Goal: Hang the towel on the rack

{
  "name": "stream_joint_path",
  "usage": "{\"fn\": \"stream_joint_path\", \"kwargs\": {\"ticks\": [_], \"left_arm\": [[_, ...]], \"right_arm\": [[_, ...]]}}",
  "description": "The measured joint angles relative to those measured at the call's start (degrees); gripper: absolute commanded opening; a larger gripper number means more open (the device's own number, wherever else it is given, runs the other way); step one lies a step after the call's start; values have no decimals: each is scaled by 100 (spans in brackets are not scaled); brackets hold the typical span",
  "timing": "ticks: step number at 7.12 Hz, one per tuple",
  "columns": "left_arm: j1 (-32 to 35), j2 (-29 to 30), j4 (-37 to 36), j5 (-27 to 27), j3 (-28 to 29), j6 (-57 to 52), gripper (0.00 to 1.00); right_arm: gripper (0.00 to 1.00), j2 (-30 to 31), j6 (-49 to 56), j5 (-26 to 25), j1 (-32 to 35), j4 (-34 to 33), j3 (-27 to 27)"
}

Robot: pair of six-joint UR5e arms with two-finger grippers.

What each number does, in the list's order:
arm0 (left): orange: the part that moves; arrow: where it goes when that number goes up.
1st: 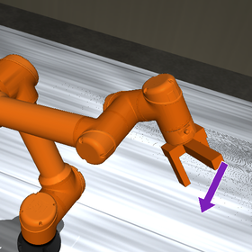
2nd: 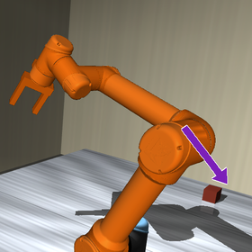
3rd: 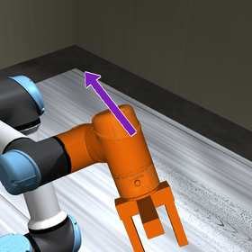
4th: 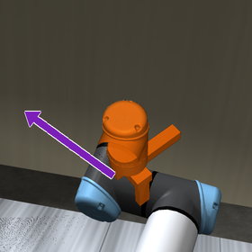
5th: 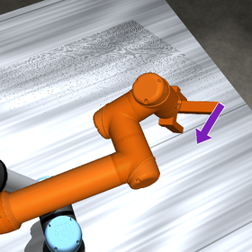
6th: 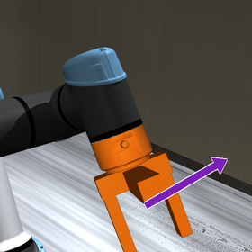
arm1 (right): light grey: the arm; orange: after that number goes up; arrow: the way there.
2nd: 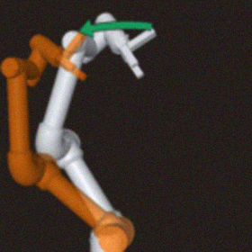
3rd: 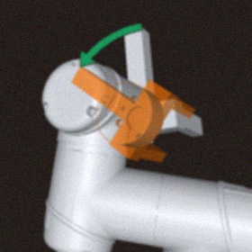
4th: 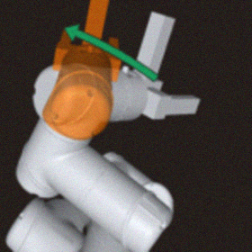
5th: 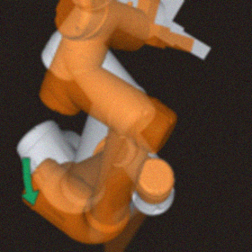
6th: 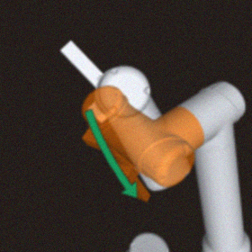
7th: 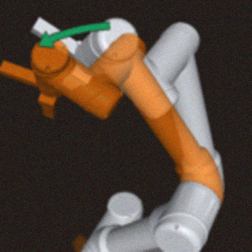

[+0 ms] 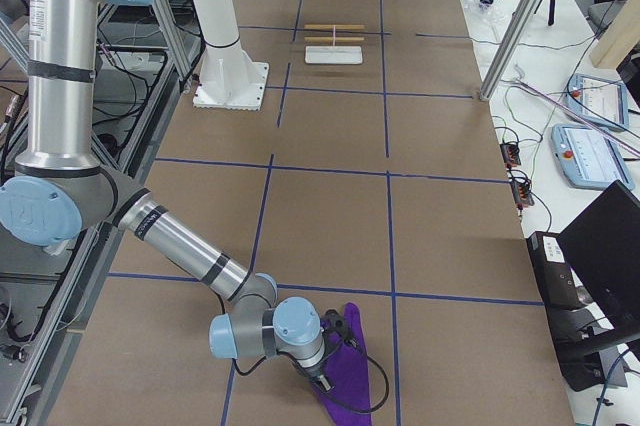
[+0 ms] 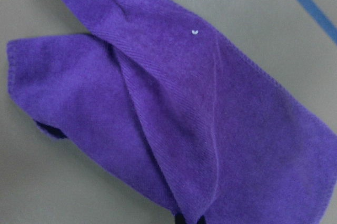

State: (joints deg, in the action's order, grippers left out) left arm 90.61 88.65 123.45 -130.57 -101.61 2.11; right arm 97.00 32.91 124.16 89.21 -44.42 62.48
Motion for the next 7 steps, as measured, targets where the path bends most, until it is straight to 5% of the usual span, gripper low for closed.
{"fn": "stream_joint_path", "kwargs": {"ticks": [4,7], "left_arm": [[-197,85,479,3,-73,85,100],[-1071,718,16,49,-178,1128,100]], "right_arm": [[0,-76,-270,255,-105,-178,1549],[0,-339,-2440,1146,-583,-440,2778]]}}
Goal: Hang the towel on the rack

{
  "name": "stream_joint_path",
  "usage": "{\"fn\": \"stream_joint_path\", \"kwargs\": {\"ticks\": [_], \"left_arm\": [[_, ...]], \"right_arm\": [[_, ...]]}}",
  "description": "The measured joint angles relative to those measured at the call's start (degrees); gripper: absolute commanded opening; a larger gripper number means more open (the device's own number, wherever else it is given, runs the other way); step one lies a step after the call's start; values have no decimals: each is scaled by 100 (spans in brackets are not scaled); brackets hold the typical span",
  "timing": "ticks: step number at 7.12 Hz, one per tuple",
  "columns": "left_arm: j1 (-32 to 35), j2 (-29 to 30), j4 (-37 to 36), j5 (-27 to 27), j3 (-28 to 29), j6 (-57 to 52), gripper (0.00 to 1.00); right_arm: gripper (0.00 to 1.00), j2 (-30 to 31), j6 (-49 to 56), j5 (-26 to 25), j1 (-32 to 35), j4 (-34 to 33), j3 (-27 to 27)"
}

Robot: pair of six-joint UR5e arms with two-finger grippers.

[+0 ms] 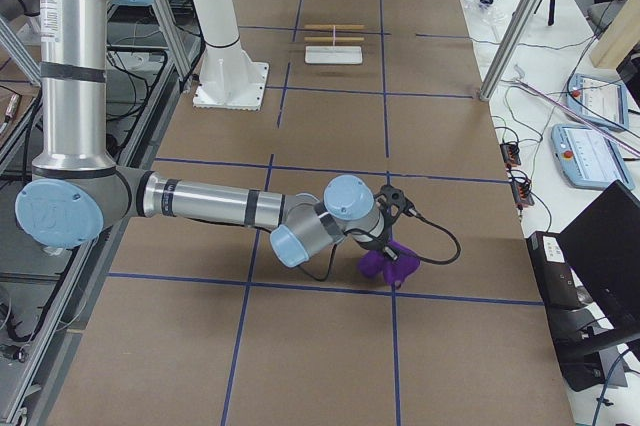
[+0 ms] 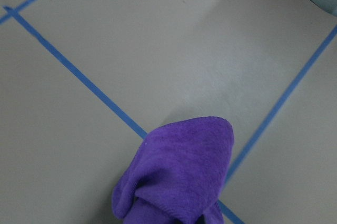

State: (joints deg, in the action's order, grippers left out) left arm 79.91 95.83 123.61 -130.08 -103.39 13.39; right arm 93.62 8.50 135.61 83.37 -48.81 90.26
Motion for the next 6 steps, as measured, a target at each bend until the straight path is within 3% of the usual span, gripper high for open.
{"fn": "stream_joint_path", "kwargs": {"ticks": [3,5,6], "left_arm": [[-966,1357,-1653,111,-484,1998,97],[-2057,2227,-2120,598,-599,4454,69],[-2607,2580,-2169,1003,-571,5652,64]], "right_arm": [[0,-360,-2402,7,-1026,-13,1256],[0,-782,-3823,-462,-1723,-24,1765],[0,-937,-4328,-930,-2179,-43,1982]]}}
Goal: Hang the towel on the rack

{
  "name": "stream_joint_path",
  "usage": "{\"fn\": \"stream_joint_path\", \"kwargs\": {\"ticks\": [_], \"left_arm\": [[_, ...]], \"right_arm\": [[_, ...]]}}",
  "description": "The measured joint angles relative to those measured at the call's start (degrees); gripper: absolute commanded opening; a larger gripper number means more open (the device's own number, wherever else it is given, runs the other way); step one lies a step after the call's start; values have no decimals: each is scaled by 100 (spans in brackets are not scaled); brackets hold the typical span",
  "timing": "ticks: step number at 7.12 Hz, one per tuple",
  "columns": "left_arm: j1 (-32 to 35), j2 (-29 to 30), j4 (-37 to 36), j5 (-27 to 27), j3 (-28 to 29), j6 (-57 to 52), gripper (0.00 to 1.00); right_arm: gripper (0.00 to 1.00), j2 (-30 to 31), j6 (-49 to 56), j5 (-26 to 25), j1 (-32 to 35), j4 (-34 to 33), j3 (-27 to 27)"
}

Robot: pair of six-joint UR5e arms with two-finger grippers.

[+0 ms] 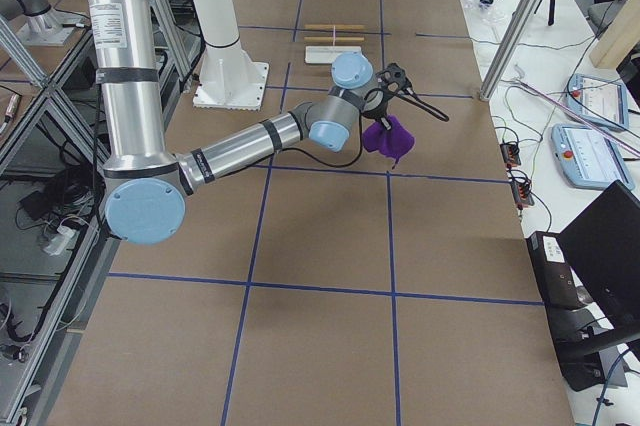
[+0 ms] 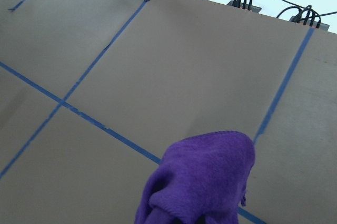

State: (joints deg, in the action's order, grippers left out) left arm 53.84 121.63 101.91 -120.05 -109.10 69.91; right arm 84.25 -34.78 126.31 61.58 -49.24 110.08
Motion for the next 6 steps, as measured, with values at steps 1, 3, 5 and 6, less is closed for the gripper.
{"fn": "stream_joint_path", "kwargs": {"ticks": [1,3,5,6], "left_arm": [[-475,317,-13,449,87,950,64],[-1084,891,-8,1071,489,2236,64],[-1360,1157,-5,1342,751,3018,64],[-1441,1264,-9,1401,842,3405,66]], "right_arm": [[0,-253,-353,-429,-440,-85,131],[0,-956,-585,-1189,-1386,-538,418],[0,-1541,-633,-2193,-2321,-1291,798],[0,-1729,-638,-2674,-2694,-1496,873]]}}
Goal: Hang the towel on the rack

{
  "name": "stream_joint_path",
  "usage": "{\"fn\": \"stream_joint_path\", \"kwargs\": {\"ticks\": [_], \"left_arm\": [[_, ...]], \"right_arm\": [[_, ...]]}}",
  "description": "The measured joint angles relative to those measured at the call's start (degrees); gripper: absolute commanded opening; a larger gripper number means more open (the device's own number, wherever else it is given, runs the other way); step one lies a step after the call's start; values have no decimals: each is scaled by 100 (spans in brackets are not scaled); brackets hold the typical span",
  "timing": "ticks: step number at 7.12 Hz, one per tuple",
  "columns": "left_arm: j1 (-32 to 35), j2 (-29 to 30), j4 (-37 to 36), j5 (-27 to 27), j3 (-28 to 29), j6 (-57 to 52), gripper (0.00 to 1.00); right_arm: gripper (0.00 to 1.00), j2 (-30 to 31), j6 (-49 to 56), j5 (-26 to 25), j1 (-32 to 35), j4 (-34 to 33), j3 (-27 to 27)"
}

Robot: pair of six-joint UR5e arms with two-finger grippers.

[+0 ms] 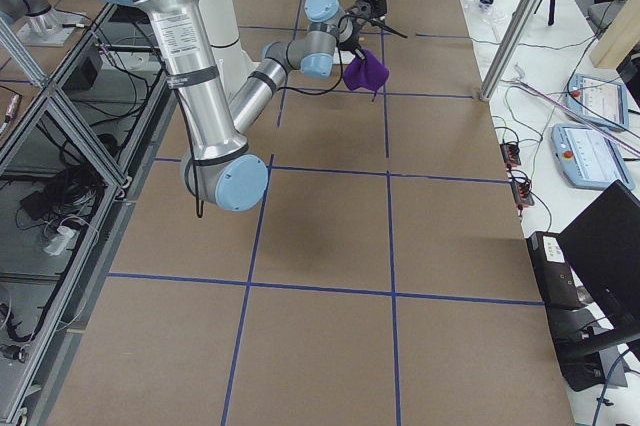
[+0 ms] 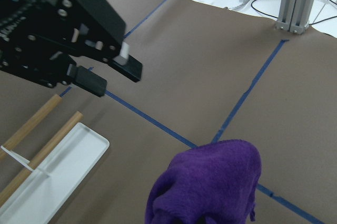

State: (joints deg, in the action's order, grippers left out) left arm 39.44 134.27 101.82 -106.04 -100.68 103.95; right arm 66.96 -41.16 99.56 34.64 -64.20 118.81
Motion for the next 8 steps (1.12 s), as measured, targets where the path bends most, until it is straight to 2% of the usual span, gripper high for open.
{"fn": "stream_joint_path", "kwargs": {"ticks": [2,4,5,6,7,8], "left_arm": [[-152,140,-11,28,124,436,68],[-347,159,-13,29,126,533,68],[-421,151,-13,25,104,545,62],[-484,144,-13,23,75,552,27],[-517,144,-11,24,51,565,0],[-528,125,-7,28,22,576,0]], "right_arm": [[0,-145,0,-577,-409,-99,33],[0,-229,0,-741,-522,-107,50],[0,-240,2,-772,-539,-104,58],[0,-242,2,-784,-542,-102,61],[0,-245,2,-787,-545,-101,62],[0,-245,2,-789,-545,-101,66]]}}
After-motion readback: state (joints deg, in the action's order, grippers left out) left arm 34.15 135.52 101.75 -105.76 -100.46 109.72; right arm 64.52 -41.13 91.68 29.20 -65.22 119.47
